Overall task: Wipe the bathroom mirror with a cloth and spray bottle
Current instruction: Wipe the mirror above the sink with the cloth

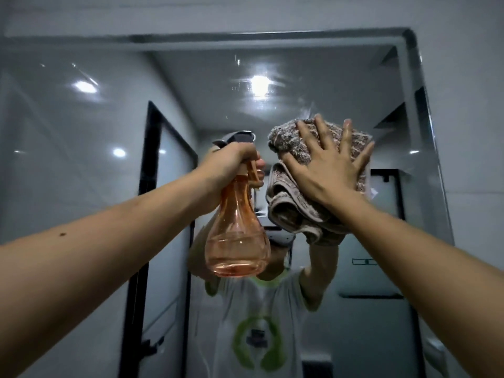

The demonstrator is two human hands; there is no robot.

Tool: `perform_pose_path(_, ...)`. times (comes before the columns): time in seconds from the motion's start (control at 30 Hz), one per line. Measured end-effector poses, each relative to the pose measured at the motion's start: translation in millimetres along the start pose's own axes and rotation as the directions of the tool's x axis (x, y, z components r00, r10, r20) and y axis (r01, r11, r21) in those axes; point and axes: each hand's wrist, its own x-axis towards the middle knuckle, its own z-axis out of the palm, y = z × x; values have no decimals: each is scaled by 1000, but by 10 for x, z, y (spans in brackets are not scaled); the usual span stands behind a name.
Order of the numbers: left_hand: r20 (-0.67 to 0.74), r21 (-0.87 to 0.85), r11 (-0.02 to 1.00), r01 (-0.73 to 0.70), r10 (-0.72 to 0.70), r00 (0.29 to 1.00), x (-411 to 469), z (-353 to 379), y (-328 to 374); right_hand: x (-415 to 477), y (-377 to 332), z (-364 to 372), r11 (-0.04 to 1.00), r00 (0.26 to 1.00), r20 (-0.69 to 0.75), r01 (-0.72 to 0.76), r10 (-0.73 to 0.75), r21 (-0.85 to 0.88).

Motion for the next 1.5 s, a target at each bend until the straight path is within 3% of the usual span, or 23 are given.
perform_pose_path(0.23,-75,-42,998,-41,38,996,219,-187,91,603,-161,-151,991,992,6,130,-130,-28)
perform_pose_path(0.5,-113,-10,997,-79,77,991,191,-154,-86,79,-147,48,986,986,-21,163,-164,-40)
perform_pose_path(0.7,-93,-36,998,-44,40,995,139,-255,73,687,-277,-93,998,997,-40,68,-68,5)
perform_pose_path(0.87,-100,-61,998,-36,29,995,88,-451,108,717,-402,-92,978,978,-28,206,-206,-11)
perform_pose_path(1.0,-149,-116,993,-35,17,989,-4,-715,50,531,-732,-13,943,943,-2,333,-333,-12)
perform_pose_path(1.17,-209,-149,989,-11,-21,978,-170,-1164,-49,390,-1129,95,938,937,-19,347,-348,-12)
perform_pose_path(1.5,-328,13,1000,-26,29,944,-466,-2203,63,235,-2194,278,923,925,-12,381,-381,52)
